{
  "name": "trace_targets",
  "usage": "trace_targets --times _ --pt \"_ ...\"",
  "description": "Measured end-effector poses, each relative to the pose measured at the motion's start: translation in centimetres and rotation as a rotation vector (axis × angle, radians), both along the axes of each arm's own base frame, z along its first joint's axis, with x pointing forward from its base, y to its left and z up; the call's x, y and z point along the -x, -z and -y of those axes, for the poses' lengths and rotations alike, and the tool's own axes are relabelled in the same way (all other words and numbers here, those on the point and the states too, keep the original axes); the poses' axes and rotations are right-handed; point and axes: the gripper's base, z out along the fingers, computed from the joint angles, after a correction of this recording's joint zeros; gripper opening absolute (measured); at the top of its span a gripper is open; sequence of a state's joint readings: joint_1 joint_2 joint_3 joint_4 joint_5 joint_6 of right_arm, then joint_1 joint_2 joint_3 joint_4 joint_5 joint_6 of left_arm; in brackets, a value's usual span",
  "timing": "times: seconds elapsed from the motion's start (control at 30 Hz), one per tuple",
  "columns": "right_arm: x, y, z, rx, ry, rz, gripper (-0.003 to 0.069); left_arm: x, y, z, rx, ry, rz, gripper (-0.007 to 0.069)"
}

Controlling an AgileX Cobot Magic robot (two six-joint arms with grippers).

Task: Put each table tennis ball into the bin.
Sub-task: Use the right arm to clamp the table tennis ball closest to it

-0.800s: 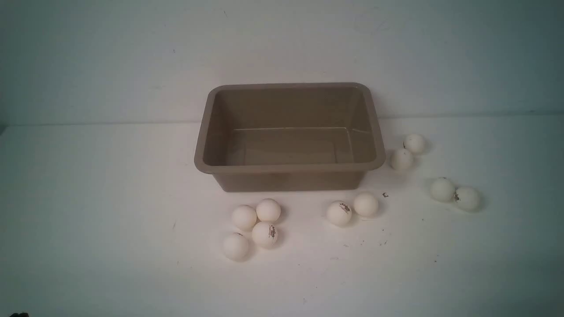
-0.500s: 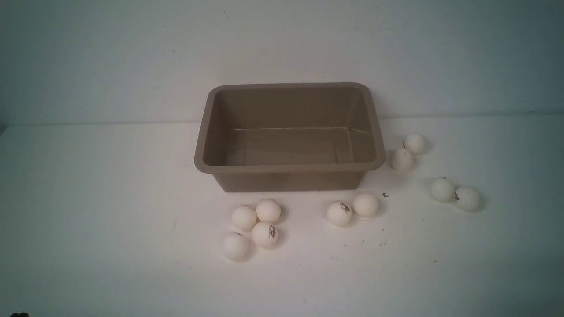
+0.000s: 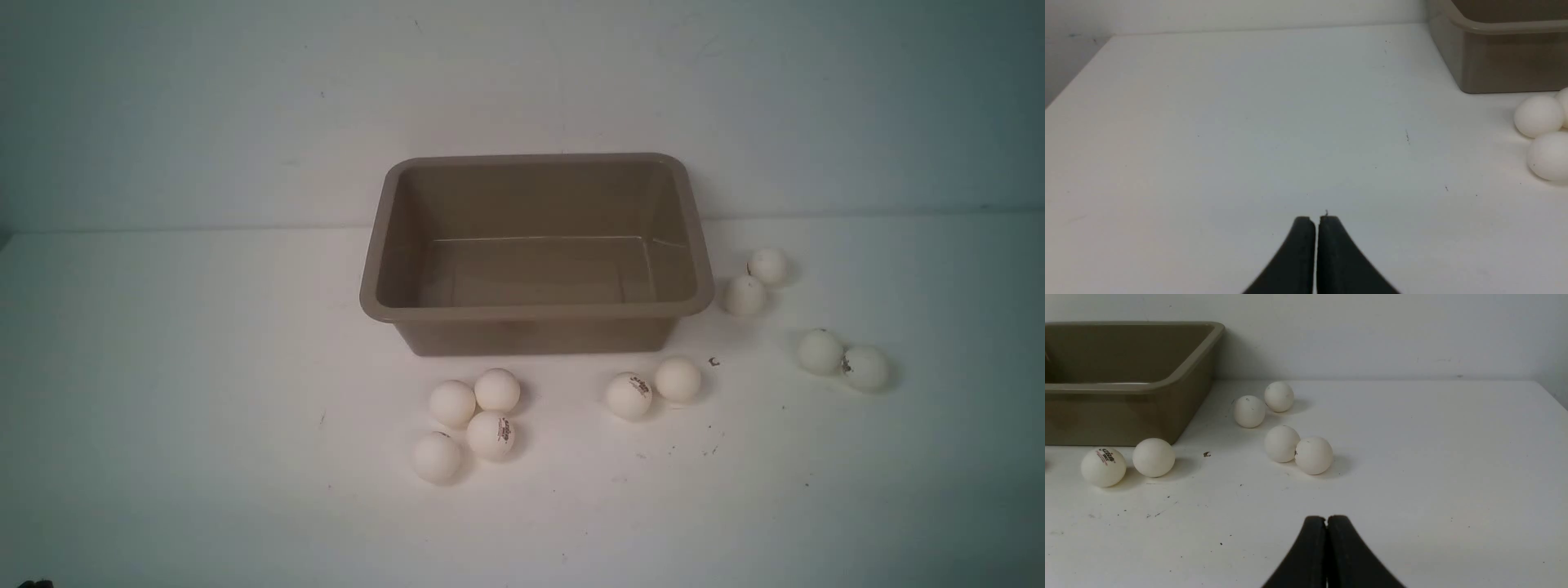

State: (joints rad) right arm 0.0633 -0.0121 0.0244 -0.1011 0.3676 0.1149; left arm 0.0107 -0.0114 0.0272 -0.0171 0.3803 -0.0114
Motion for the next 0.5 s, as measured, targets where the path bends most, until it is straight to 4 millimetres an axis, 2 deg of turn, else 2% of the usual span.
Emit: trace_targets --times 0.37,0.47,0.5 --pt "0.00 0.00 0.01 0.009 0.000 0.000 -0.0018 0.00 0.00 0.00 0.000 0.000 0.000 -0.0008" --pt "0.00 0.00 0.13 0.079 -0.001 0.002 -0.0018 0.00 0.00 0.00 0.000 0.000 0.000 -0.0008" --pt "-0.01 -0.03 0.26 0.152 -0.001 0.005 -0.0018 0.00 0.00 0.00 0.000 0.000 0.000 -0.0008"
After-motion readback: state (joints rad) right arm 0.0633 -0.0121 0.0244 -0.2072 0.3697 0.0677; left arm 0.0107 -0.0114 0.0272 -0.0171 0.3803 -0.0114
